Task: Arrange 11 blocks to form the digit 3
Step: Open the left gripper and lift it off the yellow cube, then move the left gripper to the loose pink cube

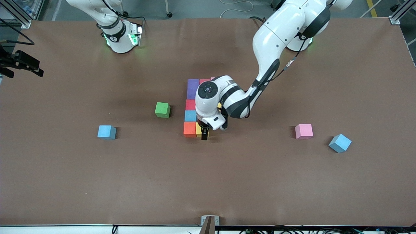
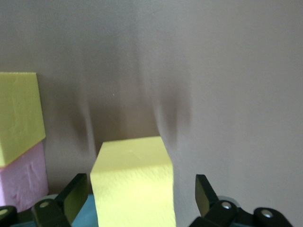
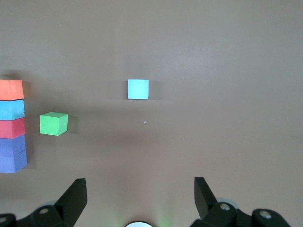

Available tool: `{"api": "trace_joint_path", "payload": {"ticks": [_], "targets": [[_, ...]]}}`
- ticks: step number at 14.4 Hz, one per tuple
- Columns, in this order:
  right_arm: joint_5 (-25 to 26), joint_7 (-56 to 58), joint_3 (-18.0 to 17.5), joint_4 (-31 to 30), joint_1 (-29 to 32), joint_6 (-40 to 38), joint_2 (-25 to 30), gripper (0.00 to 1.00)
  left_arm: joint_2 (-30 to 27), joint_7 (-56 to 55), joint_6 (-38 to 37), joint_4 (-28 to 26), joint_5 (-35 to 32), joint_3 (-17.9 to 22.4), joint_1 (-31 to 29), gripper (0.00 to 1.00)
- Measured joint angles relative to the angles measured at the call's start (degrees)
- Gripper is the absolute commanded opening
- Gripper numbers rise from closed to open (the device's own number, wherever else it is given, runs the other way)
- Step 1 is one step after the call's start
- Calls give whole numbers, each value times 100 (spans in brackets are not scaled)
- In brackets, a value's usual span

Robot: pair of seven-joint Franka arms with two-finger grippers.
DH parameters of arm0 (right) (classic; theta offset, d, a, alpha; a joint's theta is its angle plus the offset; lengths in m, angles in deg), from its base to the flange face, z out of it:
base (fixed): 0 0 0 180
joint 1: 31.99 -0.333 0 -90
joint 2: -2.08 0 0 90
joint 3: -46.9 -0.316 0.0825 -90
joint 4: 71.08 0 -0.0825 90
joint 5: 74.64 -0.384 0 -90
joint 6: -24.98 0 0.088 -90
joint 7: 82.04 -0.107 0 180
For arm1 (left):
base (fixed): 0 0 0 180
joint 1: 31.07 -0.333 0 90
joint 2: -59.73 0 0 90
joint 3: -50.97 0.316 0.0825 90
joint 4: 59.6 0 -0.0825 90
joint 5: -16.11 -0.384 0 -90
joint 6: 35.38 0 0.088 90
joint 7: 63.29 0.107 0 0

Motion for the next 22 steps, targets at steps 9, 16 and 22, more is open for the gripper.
{"api": "trace_joint_path", "payload": {"ticks": [9,16,22], "targets": [[2,0,3,291,-66,-12,-12,100,-1580,1472,-1124,-621,-33,18,-524,100],[4,0,12,228,-65,-200,-24,100,-2834,3946,-1113,-2568,-32,-193,-2104,100],[1,0,17,86,-64,-203,-28,100,-2949,6554,-1092,-3260,-32,-448,-3506,100]]}}
